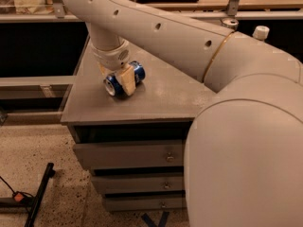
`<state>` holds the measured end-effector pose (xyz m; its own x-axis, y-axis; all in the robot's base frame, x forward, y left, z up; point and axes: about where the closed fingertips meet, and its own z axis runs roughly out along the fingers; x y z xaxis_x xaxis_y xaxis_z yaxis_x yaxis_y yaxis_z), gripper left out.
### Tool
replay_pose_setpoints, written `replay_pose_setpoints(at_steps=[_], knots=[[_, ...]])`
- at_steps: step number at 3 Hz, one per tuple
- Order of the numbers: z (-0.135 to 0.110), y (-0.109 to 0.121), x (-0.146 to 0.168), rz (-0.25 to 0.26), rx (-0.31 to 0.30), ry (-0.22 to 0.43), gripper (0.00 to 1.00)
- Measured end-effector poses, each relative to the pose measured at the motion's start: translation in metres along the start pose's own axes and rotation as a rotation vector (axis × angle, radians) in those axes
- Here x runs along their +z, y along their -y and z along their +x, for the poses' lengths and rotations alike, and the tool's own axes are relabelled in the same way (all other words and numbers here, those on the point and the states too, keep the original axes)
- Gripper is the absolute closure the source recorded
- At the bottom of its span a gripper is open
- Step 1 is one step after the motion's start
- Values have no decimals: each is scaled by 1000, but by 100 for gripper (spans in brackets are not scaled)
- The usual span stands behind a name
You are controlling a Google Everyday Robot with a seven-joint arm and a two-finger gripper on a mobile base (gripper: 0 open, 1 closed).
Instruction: Place pepsi can upright
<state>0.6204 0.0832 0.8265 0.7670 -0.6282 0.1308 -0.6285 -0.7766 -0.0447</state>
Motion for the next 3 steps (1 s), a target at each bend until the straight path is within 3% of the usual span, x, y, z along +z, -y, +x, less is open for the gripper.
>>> replay_pose_setpoints(at_steps=[1, 2, 3], knots=[[-4, -4, -16, 20, 6, 20, 64], [-1, -11, -51, 103, 65, 105, 87], [4, -14, -86, 230, 181, 274, 100]])
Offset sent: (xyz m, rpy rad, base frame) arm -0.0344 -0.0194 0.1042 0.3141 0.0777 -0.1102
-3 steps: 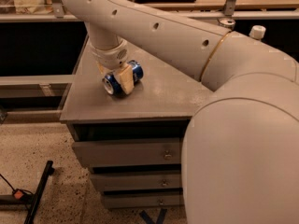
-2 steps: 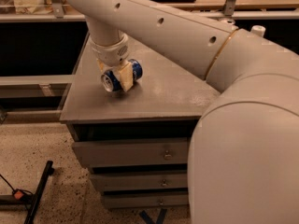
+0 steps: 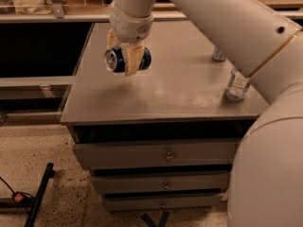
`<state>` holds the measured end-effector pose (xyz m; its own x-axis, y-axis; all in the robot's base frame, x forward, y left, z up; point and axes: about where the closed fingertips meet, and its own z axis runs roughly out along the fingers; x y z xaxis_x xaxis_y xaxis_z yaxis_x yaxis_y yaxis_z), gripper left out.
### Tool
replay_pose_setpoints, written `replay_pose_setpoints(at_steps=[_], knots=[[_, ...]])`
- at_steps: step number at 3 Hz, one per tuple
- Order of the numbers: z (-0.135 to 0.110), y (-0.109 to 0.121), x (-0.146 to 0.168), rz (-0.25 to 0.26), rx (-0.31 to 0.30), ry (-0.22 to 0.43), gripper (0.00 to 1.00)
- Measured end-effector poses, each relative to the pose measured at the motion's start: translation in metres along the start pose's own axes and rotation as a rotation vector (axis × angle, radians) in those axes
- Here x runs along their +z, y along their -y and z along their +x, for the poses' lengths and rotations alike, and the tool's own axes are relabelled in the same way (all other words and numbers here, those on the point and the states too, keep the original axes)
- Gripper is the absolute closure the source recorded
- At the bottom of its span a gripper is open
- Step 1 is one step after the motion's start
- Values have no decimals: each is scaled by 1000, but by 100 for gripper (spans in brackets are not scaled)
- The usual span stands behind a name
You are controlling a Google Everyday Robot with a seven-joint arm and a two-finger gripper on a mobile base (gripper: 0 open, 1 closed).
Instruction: Place pepsi can upright
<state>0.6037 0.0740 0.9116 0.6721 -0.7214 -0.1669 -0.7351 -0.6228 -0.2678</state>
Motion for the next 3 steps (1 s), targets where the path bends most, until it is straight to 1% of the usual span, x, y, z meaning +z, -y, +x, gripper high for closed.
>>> replay_pose_setpoints(at_steps=[1, 2, 3], knots=[[-16, 2, -12, 36, 15, 96, 100], [-22, 1, -12, 81, 4, 139, 100], [-19, 0, 4, 141, 50, 258, 100]])
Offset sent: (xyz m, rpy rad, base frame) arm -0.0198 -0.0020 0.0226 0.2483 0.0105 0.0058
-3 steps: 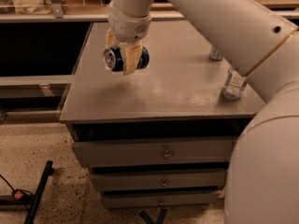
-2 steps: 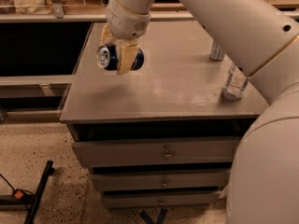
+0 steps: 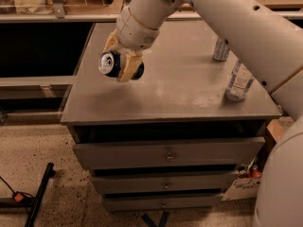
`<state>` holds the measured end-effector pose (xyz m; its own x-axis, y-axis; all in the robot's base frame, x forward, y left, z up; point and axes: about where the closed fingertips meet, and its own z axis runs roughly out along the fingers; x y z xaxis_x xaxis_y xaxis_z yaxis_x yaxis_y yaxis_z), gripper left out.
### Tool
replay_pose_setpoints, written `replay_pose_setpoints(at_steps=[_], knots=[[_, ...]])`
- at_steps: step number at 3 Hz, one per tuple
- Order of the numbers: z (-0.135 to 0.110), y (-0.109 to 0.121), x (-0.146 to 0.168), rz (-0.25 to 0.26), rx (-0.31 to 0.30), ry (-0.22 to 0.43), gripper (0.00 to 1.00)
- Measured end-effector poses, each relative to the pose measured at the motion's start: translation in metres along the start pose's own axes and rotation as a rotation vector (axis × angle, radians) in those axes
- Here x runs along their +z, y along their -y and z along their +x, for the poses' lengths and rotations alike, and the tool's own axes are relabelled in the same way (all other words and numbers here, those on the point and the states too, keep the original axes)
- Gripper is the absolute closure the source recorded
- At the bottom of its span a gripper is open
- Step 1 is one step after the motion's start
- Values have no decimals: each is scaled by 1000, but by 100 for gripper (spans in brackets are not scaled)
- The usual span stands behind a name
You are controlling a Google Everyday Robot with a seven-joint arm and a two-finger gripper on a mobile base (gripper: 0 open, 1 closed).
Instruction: Place pepsi can upright
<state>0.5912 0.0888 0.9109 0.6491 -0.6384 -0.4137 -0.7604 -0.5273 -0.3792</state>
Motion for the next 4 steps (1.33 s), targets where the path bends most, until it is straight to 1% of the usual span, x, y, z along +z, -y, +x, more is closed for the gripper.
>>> replay_pose_setpoints(at_steps=[1, 2, 3, 4], knots=[[2, 6, 25, 31, 96, 133, 100], [2, 6, 25, 30, 96, 134, 100], [1, 14, 33, 57, 141, 160, 100], [-11, 32, 40, 138, 148, 265, 100]])
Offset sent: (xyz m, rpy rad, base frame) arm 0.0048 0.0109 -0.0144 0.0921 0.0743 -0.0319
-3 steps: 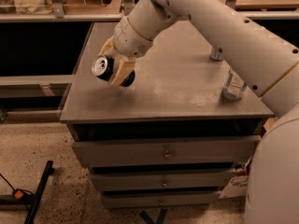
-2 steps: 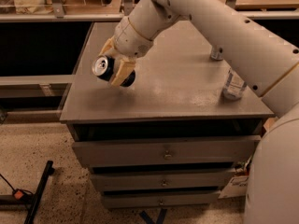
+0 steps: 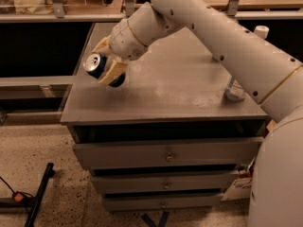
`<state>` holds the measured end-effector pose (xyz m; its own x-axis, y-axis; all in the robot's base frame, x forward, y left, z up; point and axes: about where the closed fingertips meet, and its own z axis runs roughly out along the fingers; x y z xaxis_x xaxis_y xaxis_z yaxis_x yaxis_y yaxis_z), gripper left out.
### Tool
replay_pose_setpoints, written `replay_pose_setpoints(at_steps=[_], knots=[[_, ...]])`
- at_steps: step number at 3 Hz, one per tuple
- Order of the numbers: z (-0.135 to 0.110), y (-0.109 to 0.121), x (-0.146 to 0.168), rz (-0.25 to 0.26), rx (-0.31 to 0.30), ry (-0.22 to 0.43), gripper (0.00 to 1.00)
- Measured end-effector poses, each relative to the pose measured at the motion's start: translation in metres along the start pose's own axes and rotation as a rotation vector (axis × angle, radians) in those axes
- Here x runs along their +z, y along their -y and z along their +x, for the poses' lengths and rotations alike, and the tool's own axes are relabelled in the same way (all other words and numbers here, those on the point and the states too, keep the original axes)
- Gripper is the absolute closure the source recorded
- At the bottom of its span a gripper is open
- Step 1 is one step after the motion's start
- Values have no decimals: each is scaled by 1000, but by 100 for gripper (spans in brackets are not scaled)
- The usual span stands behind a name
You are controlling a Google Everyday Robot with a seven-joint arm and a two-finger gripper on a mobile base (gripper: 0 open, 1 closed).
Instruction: Place pepsi can upright
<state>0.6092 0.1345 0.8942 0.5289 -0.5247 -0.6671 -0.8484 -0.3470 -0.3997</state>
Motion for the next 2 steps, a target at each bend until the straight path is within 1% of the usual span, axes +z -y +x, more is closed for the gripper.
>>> replay_pose_setpoints(at_steps=[1, 2], knots=[[-19, 15, 2, 65, -24, 37, 100], [-23, 20, -13, 139, 10, 38, 100]])
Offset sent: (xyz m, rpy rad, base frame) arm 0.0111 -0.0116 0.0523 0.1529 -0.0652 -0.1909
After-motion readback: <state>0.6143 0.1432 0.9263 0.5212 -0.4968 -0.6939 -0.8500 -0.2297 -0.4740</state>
